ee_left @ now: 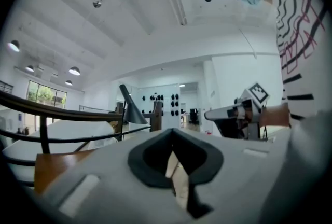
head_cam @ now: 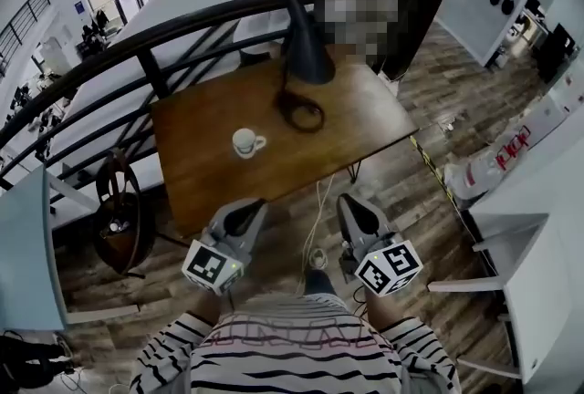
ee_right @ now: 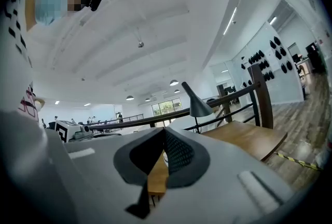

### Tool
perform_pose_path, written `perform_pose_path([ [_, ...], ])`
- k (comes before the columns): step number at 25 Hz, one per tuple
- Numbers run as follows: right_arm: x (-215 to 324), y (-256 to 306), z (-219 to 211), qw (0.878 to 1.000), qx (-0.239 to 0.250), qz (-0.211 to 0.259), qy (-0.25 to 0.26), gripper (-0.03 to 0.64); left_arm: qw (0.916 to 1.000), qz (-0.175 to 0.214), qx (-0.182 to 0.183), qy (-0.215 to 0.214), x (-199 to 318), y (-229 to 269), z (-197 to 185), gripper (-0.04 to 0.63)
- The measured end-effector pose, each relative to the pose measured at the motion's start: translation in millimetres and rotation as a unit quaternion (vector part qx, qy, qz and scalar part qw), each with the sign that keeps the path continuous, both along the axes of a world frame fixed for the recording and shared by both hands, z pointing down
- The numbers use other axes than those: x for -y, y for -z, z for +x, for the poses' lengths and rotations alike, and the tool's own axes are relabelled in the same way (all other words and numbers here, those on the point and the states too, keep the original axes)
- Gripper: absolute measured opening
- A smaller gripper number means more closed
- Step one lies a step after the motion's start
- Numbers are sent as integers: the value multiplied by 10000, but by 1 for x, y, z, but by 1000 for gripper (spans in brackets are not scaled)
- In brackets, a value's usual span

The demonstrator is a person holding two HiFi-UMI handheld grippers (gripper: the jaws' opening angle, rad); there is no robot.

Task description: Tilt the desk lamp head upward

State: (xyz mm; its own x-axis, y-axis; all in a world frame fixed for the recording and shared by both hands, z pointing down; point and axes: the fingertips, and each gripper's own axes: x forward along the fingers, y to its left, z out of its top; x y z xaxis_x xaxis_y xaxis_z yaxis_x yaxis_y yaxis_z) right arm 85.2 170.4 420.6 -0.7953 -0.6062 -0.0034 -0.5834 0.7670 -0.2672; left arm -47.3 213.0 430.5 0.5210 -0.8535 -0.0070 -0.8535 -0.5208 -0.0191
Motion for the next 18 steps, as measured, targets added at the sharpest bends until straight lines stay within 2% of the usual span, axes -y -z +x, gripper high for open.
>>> perform_pose_path([
  [4, 39, -5, 6, 9998, 9, -115, 146, 24, 9999, -44, -27, 160, 39, -1, 9, 6],
  [6, 59, -6, 9, 9996, 48, -164, 234, 39, 9997, -78, -27, 229, 59, -2, 14, 49],
  [8, 80, -8, 12, 9993, 58, -235, 293, 69, 9996, -95, -17, 273, 80, -4, 19, 60],
  [10, 103, -10, 14, 9989, 33, -299, 364, 146, 9994, -115, -27, 329, 101, -5, 24, 103],
  [11, 113, -11, 15, 9987, 17, -307, 417, 163, 9993, -135, -21, 357, 111, -6, 27, 109],
  [18, 177, -17, 25, 9961, 30, -443, 767, 210, 9976, -254, 99, 638, 171, -16, 42, 182],
])
